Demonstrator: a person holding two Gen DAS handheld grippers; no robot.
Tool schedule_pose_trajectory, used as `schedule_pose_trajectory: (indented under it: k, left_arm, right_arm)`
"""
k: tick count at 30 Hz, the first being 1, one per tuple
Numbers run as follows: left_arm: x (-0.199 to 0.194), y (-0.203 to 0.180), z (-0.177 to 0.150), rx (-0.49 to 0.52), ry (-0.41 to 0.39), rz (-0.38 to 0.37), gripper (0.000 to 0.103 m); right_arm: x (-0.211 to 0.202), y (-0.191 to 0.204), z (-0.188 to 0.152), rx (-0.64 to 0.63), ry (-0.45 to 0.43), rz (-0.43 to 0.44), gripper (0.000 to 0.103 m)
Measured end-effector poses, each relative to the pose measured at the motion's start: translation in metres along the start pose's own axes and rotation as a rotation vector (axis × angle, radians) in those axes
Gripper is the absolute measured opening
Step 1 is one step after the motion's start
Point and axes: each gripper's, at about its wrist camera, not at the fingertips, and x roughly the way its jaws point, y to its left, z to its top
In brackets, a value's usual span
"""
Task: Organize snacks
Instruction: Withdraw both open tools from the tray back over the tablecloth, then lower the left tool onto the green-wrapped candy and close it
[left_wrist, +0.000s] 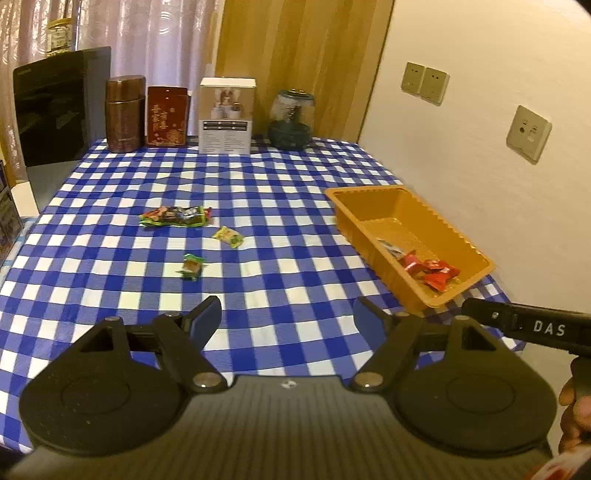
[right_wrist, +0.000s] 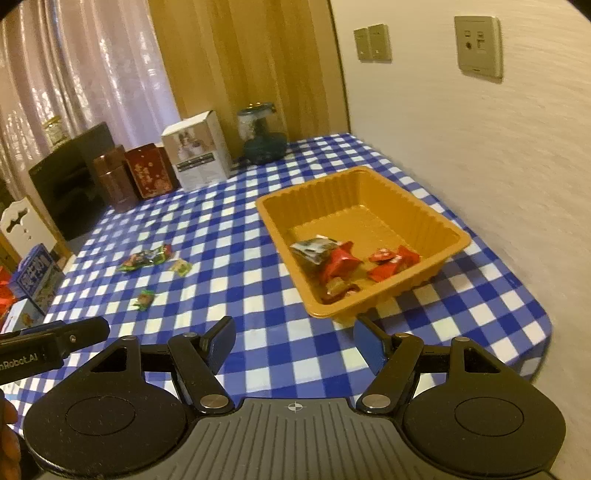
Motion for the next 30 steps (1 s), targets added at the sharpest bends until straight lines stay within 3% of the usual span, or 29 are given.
schedule_pose_trajectory:
  k: [16, 30]
  left_arm:
    - [0.023, 0.065, 0.003, -0.014, 0.003, 0.103, 0.077]
    - [0.089, 0.104, 0.017, 0.031, 0.026, 0.112, 0.076]
  right_arm:
    - [0.045, 0.046, 0.006, -0.098, 0.01, 0.115, 0.071]
    - [0.135, 0.081, 0.031, -0.195, 0.036, 0.187, 0.07]
